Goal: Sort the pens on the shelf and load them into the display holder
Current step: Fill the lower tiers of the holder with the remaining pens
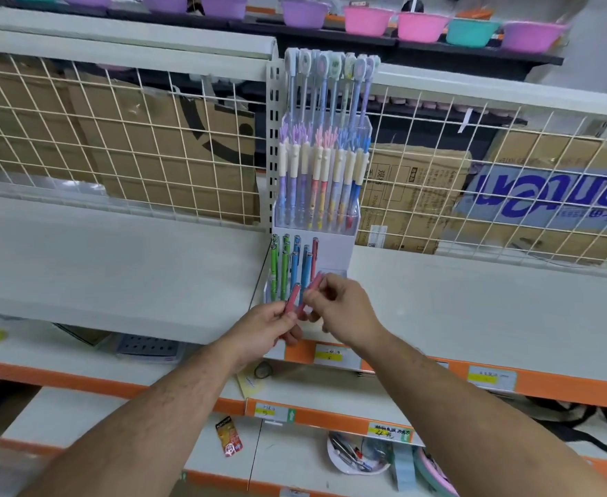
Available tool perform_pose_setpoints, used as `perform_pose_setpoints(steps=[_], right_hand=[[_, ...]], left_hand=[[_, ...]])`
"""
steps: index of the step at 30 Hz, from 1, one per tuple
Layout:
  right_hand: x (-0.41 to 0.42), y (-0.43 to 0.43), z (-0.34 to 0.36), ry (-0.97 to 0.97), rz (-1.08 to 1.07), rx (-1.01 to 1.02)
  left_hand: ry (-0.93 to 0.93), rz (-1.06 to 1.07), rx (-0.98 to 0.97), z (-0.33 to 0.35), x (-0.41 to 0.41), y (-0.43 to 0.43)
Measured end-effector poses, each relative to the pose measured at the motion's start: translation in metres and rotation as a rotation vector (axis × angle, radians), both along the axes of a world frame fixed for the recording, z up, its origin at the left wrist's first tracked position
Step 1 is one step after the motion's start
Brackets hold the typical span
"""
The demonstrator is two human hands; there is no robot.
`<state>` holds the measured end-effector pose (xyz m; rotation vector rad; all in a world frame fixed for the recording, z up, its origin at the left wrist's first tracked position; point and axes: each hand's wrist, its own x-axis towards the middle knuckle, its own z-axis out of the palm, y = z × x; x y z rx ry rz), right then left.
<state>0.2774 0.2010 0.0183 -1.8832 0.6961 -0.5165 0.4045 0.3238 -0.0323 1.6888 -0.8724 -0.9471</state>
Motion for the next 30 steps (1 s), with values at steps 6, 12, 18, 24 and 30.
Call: perform_pose_setpoints(steps=[6,12,18,24,30], right_hand=[[-0.006,-0.037,0.029,-0.156,-0.267,-0.118],[0.015,-0.039,0.023,-0.065,-0.213,-0.268],[0.026,-0.040,0.018,0.018,-0.202,-0.350],[0.033,-0.038,0.017,0.113,-0.181,-0.388],[0.036,-0.034,0.008,0.203,-0.150,-0.407]], left_hand=[[0.007,0.026,0.009,0.002,0.001,0.001],[0.004,0.034,0.014,0.002,0.000,0.000],[0.016,0.030,0.005,0.000,0.001,0.001],[0.020,0.029,0.006,0.000,0.001,0.000],[0.010,0.027,0.008,0.003,0.000,0.001]])
